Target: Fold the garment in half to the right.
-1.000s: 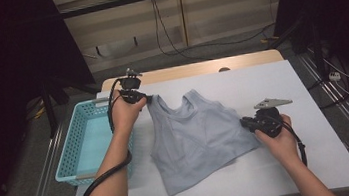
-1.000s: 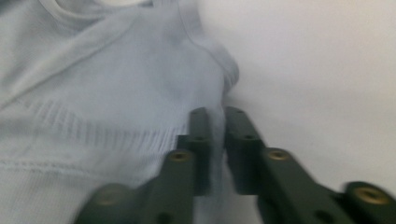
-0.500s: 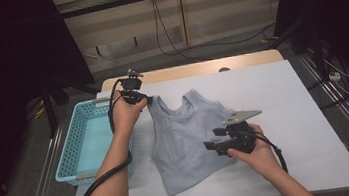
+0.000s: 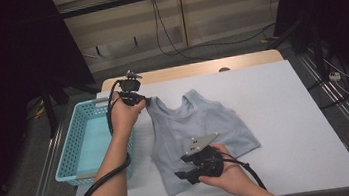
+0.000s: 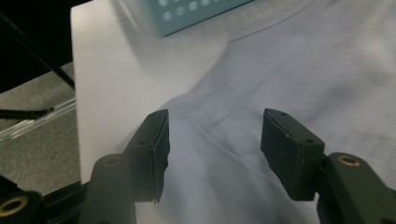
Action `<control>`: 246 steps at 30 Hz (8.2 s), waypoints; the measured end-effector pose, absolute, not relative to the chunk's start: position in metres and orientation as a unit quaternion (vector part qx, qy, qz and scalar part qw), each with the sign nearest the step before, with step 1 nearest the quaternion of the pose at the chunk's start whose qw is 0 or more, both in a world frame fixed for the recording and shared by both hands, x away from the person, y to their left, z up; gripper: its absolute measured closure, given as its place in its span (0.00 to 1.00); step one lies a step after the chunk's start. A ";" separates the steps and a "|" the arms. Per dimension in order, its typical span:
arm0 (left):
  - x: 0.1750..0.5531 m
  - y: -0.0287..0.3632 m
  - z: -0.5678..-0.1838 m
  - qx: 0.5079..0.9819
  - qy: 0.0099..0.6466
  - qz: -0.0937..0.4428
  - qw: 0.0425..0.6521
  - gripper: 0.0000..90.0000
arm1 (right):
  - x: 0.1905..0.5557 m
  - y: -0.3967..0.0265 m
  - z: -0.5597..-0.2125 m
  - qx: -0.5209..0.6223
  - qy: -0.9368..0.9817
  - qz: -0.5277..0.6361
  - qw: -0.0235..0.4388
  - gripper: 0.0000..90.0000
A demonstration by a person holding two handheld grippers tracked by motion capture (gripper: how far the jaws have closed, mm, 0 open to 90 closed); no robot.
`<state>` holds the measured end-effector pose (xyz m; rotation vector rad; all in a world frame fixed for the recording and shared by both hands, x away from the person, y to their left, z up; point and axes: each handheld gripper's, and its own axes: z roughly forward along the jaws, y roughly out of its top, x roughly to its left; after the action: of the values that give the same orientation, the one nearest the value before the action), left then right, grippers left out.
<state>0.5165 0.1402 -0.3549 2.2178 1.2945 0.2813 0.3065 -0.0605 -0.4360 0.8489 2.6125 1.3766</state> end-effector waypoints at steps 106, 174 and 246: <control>0.551 0.080 -0.343 0.849 0.449 0.097 0.260 0.92 | 0.290 -0.185 -0.407 0.411 0.768 0.466 0.154 0.97; 0.502 0.107 -0.403 0.843 0.388 0.131 0.347 0.20 | 0.339 -0.192 -0.436 0.466 0.765 0.434 0.095 0.84; 0.472 0.093 -0.404 0.840 0.398 0.085 0.358 0.25 | 0.356 -0.237 -0.446 0.487 0.765 0.395 0.151 0.92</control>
<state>0.4721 0.0931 -0.4036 2.1678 1.0277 0.2183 0.3556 -0.2373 -0.4457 1.3967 2.1952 1.1326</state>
